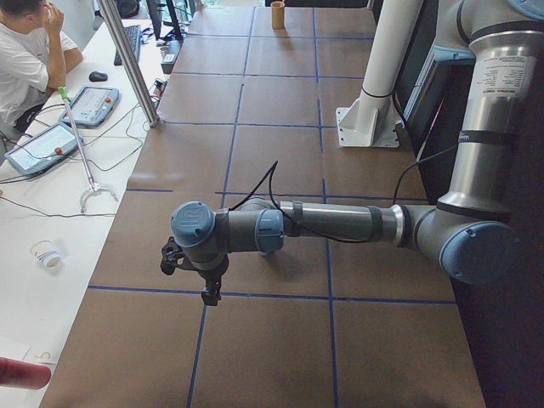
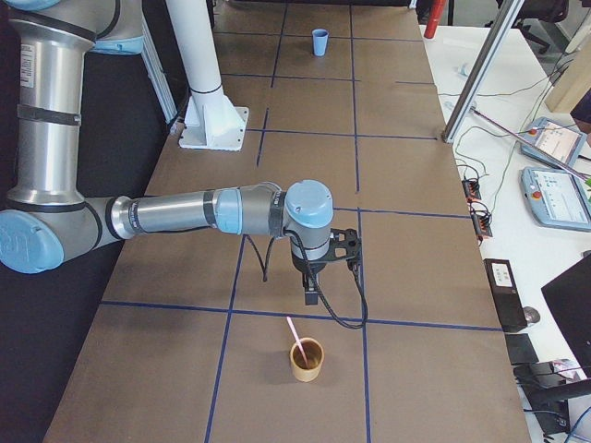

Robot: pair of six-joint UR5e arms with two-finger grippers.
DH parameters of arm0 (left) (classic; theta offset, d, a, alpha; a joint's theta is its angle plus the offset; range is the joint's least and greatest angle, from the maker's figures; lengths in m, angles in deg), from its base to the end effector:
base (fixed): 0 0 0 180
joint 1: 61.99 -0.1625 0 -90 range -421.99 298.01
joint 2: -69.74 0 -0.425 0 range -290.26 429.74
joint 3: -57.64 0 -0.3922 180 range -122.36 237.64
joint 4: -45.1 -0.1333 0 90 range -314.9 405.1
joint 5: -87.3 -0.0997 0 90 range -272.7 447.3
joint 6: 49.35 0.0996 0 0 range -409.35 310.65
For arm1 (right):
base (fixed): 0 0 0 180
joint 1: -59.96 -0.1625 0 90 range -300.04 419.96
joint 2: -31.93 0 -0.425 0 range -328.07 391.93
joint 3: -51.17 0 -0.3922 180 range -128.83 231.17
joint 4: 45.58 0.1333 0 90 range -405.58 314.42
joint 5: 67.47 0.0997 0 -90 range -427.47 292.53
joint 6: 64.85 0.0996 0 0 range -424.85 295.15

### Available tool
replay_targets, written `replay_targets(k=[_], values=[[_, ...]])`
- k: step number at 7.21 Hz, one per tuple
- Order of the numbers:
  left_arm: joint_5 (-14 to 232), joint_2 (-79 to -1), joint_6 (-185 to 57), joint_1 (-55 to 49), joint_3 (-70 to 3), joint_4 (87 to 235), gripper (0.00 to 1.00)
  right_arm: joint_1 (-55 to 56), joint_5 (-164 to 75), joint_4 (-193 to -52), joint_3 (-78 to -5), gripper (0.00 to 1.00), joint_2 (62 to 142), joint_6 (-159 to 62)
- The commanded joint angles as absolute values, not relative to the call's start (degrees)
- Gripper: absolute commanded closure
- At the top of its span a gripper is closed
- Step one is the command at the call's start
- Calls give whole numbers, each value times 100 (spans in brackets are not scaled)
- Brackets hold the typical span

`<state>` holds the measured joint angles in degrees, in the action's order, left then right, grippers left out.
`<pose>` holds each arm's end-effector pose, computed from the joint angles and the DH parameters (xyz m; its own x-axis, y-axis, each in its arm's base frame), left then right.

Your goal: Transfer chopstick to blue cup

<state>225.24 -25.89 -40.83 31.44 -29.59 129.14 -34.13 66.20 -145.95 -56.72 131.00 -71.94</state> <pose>-0.0909 -0.5249 0.6379 0.6678 0.0684 -0.7412 -0.0396 0.9976 0.0564 0.0942 -0.4126 0.5968 0.7234 -0.0534 0.6883 0.0181 0.9981 0.0584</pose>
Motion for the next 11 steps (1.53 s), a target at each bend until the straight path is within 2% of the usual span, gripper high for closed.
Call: replay_targets(k=[1, 5, 6, 8, 9, 11], values=[[22512, -2554, -4083, 3109, -3042, 13008, 0, -3434, 6656, -14630, -5675, 0, 13142, -7197], [22407, -2501, -4318, 3091, -3060, 13000, 0, -3434, 6657, -14621, -5649, 0, 13151, -7197], [22423, -2466, -5042, 3073, -3060, 13009, 0, -3434, 6657, -14630, -5649, 0, 13160, -7197], [22828, -2194, -5164, 3073, -3409, 13105, 0, -3434, 6657, -14630, -5667, 0, 13168, -7188], [22784, -2028, -5164, 2899, -3890, 13123, 0, -3426, 6709, -14595, -5693, 0, 13229, -7179], [22538, -1939, -5810, 2225, -4183, 13140, 0, -3426, 6832, -14568, -5667, 0, 13230, -7109]])
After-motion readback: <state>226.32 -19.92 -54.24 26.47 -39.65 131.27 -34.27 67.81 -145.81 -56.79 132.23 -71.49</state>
